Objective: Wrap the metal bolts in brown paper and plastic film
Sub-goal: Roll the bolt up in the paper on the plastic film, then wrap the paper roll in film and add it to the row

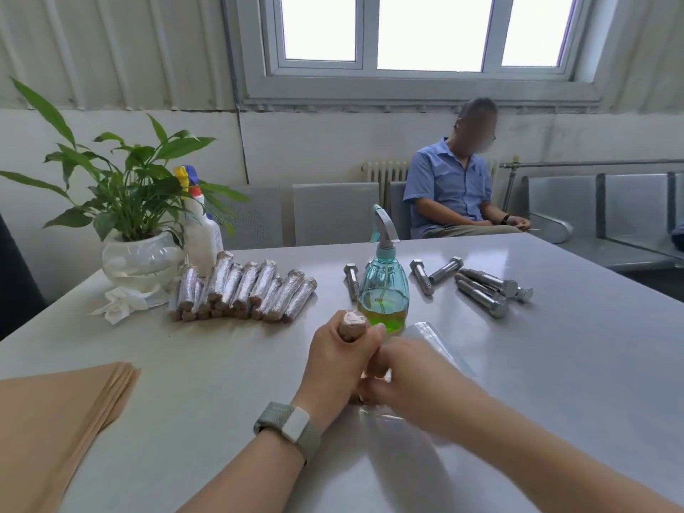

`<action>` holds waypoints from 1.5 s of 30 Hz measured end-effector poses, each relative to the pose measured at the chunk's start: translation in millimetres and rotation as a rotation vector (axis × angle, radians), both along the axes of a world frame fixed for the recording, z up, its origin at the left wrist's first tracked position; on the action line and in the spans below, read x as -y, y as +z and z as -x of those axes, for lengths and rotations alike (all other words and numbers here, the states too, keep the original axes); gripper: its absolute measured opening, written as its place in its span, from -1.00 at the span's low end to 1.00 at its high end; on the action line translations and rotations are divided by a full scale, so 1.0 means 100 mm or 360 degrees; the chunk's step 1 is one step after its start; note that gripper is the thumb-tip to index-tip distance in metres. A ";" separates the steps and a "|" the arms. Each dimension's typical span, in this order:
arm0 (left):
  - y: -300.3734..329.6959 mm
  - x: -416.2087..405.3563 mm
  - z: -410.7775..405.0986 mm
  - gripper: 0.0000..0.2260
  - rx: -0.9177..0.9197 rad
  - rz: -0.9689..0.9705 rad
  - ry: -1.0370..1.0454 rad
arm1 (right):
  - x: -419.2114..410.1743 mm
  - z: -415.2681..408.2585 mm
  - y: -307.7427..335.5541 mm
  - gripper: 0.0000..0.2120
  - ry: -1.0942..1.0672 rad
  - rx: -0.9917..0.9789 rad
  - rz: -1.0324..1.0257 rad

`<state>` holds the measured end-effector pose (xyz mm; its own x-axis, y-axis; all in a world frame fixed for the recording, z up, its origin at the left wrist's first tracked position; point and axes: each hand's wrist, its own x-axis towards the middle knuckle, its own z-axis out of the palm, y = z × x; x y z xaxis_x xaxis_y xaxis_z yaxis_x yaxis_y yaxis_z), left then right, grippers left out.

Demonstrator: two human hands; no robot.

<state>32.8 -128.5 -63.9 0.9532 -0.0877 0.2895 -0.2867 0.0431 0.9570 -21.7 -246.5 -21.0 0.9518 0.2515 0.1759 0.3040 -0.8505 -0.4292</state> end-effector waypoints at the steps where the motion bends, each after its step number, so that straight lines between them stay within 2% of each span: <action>1: 0.00 -0.01 0.00 -0.78 0.0024 -0.0047 -0.0021 | 0.11 -0.02 0.11 -0.72 -0.0087 0.0016 0.0012; 2: -0.01 -0.02 0.00 -0.80 0.0045 -0.0074 -0.0031 | 0.25 -0.06 0.20 -0.68 -0.0209 0.0092 0.0017; 4: -0.01 -0.04 -0.01 -0.84 0.0022 -0.0090 -0.0004 | 0.49 -0.11 0.30 -0.58 -0.0451 0.0176 0.0232; 6: -0.01 -0.03 -0.01 -0.84 -0.0041 -0.0079 0.0027 | 0.62 -0.16 0.25 -0.25 -0.0599 -0.0079 0.0462; 8: -0.02 0.00 -0.01 -0.85 -0.0056 -0.0103 0.0050 | 0.62 -0.18 0.14 -0.13 -0.0599 -0.0423 0.0396; 11: -0.05 0.04 -0.02 -0.81 -0.0089 -0.0128 0.0039 | 0.61 -0.25 0.09 -0.28 -0.0572 -0.0626 0.0091; 13: -0.07 0.05 -0.02 -0.77 -0.0135 -0.0126 0.0019 | 0.64 -0.28 0.16 -0.44 -0.0634 -0.0734 -0.0342; 16: -0.05 0.06 -0.01 -0.78 -0.0245 -0.0041 -0.0118 | 0.70 -0.30 0.34 -0.57 -0.0592 -0.0841 -0.1041; 19: -0.05 0.06 -0.01 -0.60 -0.0227 -0.0051 -0.0255 | 0.66 -0.31 0.45 -0.64 -0.0471 -0.0911 -0.1253; 21: -0.04 0.06 0.00 -0.40 -0.0160 -0.0143 -0.0282 | 0.60 -0.32 0.48 -0.67 -0.0448 -0.0961 -0.1310; 22: -0.04 0.05 0.01 -0.40 -0.0138 -0.0162 -0.0324 | 0.58 -0.33 0.49 -0.67 -0.0449 -0.0974 -0.1328; 29: -0.01 -0.01 0.06 -0.68 -0.0025 -0.0305 -0.0366 | 0.52 -0.34 0.55 -0.66 -0.0457 -0.1004 -0.1443; 35: 0.17 -0.51 0.11 -0.56 -0.0154 -0.0258 -0.0549 | 0.39 -0.36 0.54 -0.65 -0.0335 -0.1062 -0.1471; 36: 0.18 -0.62 0.12 -0.56 -0.0189 -0.0236 -0.0559 | 0.33 -0.37 0.54 -0.63 -0.0311 -0.1073 -0.1457; 39: 0.18 -0.90 0.19 -0.78 -0.0289 -0.0195 -0.0563 | 0.14 -0.41 0.53 -0.55 -0.0224 -0.1092 -0.1392; 45: 0.04 -1.15 0.34 -0.63 -0.0296 -0.0328 -0.0738 | -0.10 -0.44 0.57 -0.59 -0.0068 -0.1085 -0.0993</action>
